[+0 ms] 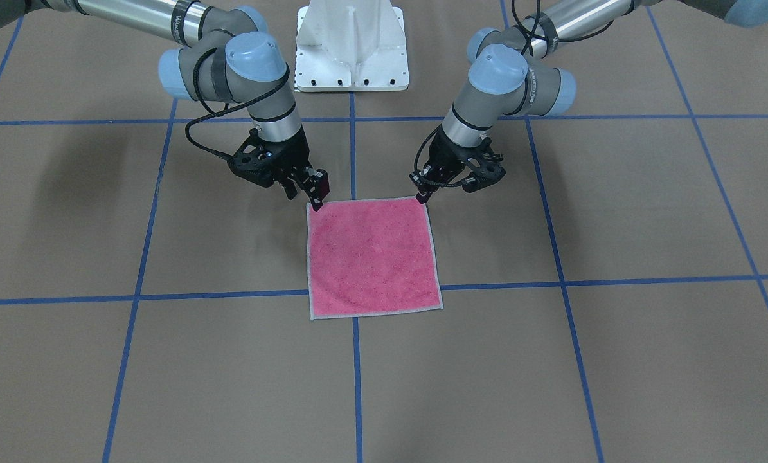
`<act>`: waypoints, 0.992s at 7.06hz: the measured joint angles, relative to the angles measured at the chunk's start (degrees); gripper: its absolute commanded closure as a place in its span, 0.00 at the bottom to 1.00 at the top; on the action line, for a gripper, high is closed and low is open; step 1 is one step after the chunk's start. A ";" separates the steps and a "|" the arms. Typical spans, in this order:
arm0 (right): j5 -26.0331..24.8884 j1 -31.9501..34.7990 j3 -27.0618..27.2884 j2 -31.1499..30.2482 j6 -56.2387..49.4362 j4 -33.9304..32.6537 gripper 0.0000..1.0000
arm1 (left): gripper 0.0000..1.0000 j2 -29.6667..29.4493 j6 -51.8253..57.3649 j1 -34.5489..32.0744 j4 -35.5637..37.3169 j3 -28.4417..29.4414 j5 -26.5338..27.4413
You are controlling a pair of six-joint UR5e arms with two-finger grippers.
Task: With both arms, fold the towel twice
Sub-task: 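Move the right gripper to the other near towel corner, then pinch both near towel corners with the left and right grippers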
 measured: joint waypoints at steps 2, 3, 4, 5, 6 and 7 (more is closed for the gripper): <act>0.01 -0.18 -0.06 0.07 -0.44 -0.06 0.55 | 1.00 0.05 0.00 0.01 -0.02 0.02 0.00; 0.03 -0.21 -0.06 0.08 -0.61 -0.05 0.52 | 1.00 0.08 0.02 0.01 -0.05 0.04 0.00; 0.04 -0.22 -0.06 0.08 -0.70 -0.10 0.48 | 1.00 0.12 0.06 0.01 -0.06 0.05 0.00; 0.02 -0.22 -0.06 0.08 -0.74 -0.15 0.47 | 1.00 0.16 0.06 0.01 -0.07 0.05 0.00; 0.00 -0.23 -0.09 0.08 -0.75 -0.17 0.48 | 1.00 0.18 0.05 0.01 -0.07 0.08 0.00; 0.00 -0.23 -0.18 0.08 -0.76 -0.18 0.49 | 1.00 0.20 0.07 0.01 -0.07 0.11 0.00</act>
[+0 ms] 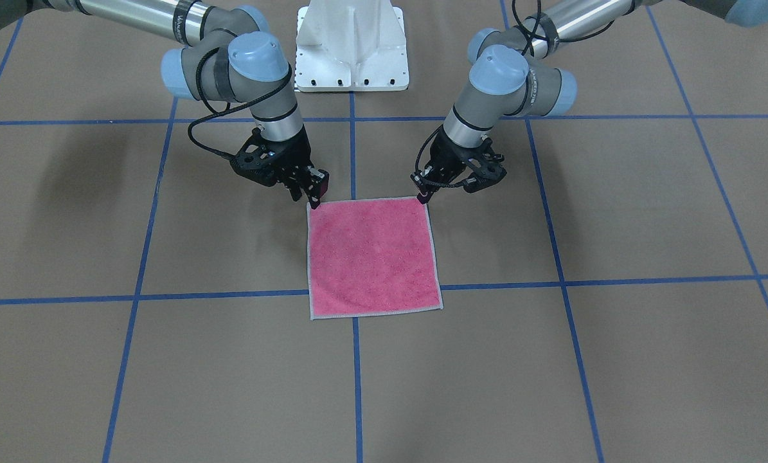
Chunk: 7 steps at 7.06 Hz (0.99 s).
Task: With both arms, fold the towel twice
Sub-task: 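Pinch both near towel corners with the left and right grippers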
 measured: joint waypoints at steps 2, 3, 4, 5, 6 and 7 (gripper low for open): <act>-0.04 0.00 -0.27 0.06 0.00 -0.03 0.49 | 1.00 0.00 0.02 0.00 0.00 0.03 0.00; -0.05 0.00 -0.36 0.07 0.00 -0.06 0.49 | 1.00 0.00 0.02 0.00 0.00 0.02 0.00; -0.05 -0.03 -0.48 0.14 0.00 -0.08 0.50 | 1.00 0.00 0.02 0.00 0.00 0.00 0.00; -0.05 -0.04 -1.22 0.78 0.02 -0.14 0.50 | 1.00 0.00 0.02 0.00 0.00 0.01 0.00; -0.07 -0.02 -2.56 1.98 0.04 -0.21 0.51 | 1.00 0.00 0.02 0.00 0.00 0.02 0.00; -0.11 0.04 -3.34 2.69 0.02 -0.35 0.57 | 1.00 0.00 0.02 0.00 -0.02 0.03 0.00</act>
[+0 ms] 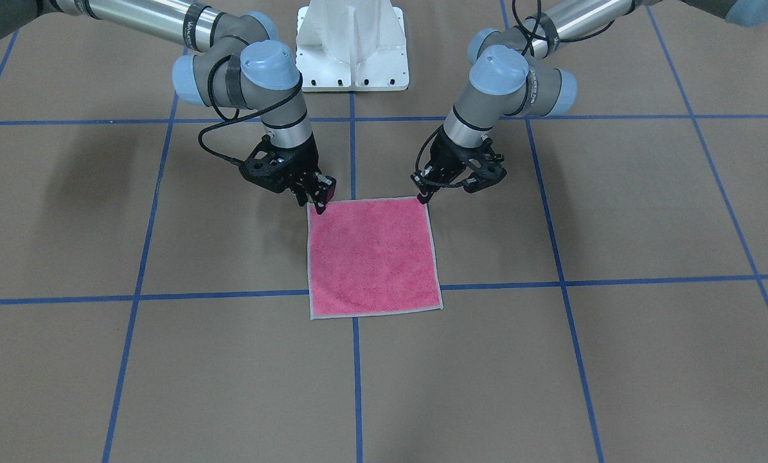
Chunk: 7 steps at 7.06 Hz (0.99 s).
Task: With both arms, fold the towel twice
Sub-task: 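Pinch both near towel corners with the left and right grippers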
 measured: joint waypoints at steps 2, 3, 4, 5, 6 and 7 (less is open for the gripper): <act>0.04 0.00 -0.02 0.17 -0.10 -0.65 0.81 | 1.00 0.00 0.00 0.00 -0.02 0.03 0.00; 0.07 0.03 0.07 0.10 -0.16 -0.80 0.84 | 1.00 0.00 0.00 0.00 -0.03 0.06 0.00; 0.08 0.08 0.37 -0.15 -0.18 -0.88 0.89 | 1.00 0.00 0.00 0.00 -0.02 0.07 0.00; 0.18 0.18 1.12 -0.51 -0.19 -0.87 0.91 | 1.00 0.00 0.00 0.00 -0.05 0.09 0.02; 0.24 0.19 1.85 -1.01 -0.19 -0.88 0.91 | 1.00 -0.02 0.00 0.00 -0.06 0.09 0.06; 0.29 0.22 2.31 -1.27 -0.20 -0.88 0.91 | 1.00 -0.05 0.00 0.00 -0.06 0.09 0.08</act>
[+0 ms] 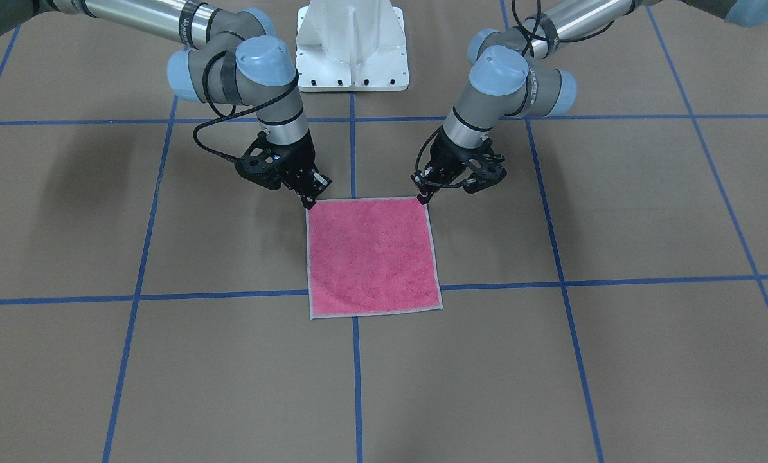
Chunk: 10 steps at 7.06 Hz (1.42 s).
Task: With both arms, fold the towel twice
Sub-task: 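Pinch both near towel corners with the left and right grippers, then lift the near towel edge with both grippers and fold it toward the far edge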
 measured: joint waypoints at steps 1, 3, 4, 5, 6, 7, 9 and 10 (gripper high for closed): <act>0.00 0.03 0.18 -0.06 0.00 0.00 1.00 | 1.00 -0.01 0.00 0.00 0.00 0.00 0.01; -0.02 0.23 0.68 -0.21 0.00 -0.02 1.00 | 1.00 -0.10 0.02 0.00 0.00 -0.18 -0.22; 0.09 0.41 2.10 -0.72 0.00 -0.43 1.00 | 1.00 -0.14 0.06 0.00 -0.01 -0.69 -0.66; 0.31 0.49 4.94 -1.74 0.00 -1.85 1.00 | 1.00 -0.09 0.08 -0.05 -0.01 -1.68 -1.48; 0.48 0.38 8.36 -2.66 0.02 -4.10 1.00 | 1.00 0.02 0.09 -0.15 0.01 -2.99 -2.61; 0.58 0.05 11.76 -3.23 0.05 -6.72 1.00 | 1.00 0.14 0.09 -0.31 0.09 -4.53 -3.70; 0.65 -0.68 16.24 -3.65 0.08 -10.53 1.00 | 1.00 0.16 0.09 -1.18 0.47 -6.78 -5.47; 0.63 -0.81 16.44 -3.75 0.05 -11.09 1.00 | 1.00 0.12 0.09 -1.89 0.86 -7.04 -5.73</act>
